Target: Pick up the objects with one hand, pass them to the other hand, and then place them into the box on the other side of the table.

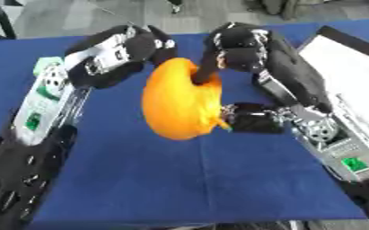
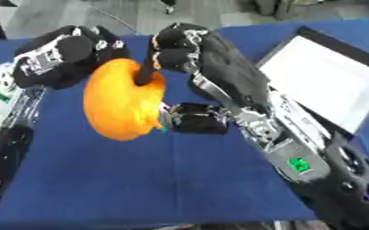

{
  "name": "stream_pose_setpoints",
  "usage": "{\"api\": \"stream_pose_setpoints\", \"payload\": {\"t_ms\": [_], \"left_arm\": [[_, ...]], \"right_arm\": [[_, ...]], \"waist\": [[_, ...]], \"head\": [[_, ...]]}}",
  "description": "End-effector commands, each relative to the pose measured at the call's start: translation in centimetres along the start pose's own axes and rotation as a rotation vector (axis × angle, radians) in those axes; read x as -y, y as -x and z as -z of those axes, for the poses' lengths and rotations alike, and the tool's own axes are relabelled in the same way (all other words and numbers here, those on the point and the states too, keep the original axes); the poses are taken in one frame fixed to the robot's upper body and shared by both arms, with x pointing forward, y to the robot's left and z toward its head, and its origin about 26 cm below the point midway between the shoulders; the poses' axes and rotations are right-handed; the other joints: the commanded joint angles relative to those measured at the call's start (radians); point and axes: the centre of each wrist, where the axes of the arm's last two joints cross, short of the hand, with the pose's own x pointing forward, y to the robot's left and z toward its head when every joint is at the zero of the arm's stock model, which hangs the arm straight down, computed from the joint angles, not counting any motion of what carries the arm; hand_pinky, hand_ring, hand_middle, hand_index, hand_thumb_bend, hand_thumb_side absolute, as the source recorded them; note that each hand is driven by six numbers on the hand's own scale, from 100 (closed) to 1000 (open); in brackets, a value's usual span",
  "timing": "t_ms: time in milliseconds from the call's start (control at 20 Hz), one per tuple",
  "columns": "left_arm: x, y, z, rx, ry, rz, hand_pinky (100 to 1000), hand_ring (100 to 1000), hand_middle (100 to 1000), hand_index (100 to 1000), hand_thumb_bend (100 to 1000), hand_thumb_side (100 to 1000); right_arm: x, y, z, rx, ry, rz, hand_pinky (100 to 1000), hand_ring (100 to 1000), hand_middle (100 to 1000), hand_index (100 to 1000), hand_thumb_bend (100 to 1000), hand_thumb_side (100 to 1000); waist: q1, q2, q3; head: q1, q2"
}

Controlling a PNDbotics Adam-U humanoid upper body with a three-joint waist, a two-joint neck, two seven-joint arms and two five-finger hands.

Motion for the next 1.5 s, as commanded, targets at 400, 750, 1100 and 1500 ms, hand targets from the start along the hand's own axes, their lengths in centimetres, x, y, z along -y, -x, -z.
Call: {"api": "stream_pose_setpoints", "payload": {"t_ms": [400,750,1100,1500], "left_arm": [[-1.5,-0.4,-0.8,-0.002,-0.177,-0.005,675,572,604,711,100,873],[-3.4,-0.7,-5.7,-0.085,-0.424,0.066,673,568,599,698,100,842],[-2.8,-0.4,-12.2,-0.216,-0.642,0.135,672,565,594,692,100,849],[-0.8,0.6,-17.5,-0.371,-0.86,0.183,671,562,590,686,100,872]], "right_arm": [[0.9,0.4,0.0,0.012,0.047,-0.036,668,508,422,275,100,100],[4.0,2.5,-2.1,-0.143,0.149,-0.136,668,508,421,280,100,100],[7.1,7.8,-7.5,-0.59,0.164,-0.372,669,519,426,318,100,334],[6.6,16.5,-19.4,-1.246,0.007,-0.517,714,608,552,636,100,251]], "waist": [[-0.003,-0.015,0.001],[0.001,-0.016,0.003],[0.007,-0.019,0.018],[0.004,-0.025,0.046]], "head": [[-0.032,-0.003],[-0.054,-0.003],[-0.111,-0.003],[-0.159,-0.003]]}}
